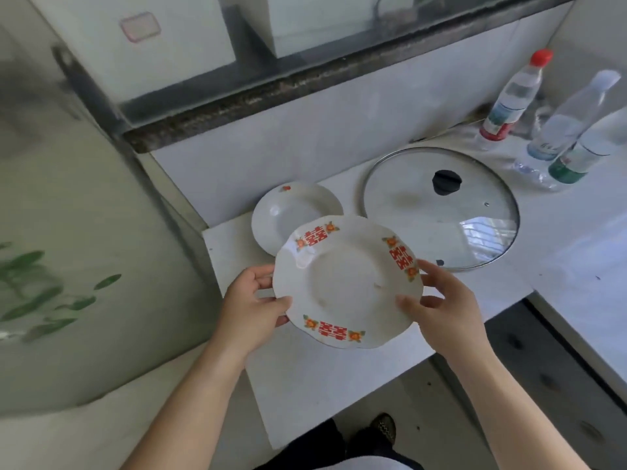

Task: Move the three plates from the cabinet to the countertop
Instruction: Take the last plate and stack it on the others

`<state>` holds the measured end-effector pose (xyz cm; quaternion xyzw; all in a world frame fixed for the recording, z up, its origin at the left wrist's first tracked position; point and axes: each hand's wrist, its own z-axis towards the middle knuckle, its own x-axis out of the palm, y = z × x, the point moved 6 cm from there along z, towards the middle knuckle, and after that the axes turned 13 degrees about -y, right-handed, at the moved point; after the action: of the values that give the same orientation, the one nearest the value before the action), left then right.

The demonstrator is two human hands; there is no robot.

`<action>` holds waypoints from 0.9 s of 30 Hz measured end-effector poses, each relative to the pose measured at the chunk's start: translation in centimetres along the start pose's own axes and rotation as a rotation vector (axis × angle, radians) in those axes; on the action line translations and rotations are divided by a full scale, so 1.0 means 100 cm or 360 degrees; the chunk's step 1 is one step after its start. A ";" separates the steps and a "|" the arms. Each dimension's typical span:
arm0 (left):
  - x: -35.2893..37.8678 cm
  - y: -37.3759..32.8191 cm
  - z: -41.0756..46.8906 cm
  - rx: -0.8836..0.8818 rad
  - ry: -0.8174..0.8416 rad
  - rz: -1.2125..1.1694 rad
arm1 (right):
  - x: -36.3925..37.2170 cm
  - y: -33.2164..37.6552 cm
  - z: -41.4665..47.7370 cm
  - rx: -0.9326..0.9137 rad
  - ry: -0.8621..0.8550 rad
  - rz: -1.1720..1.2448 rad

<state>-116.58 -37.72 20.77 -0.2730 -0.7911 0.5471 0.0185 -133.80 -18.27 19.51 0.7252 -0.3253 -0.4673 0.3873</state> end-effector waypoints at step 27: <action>-0.025 0.010 0.092 -0.0094 -0.0136 -0.0116 | 0.093 0.070 0.076 -0.0319 0.0254 -0.0336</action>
<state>-117.05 -46.48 16.94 -0.2207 -0.8164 0.5336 -0.0035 -138.37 -31.39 19.60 0.7479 -0.1673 -0.4762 0.4311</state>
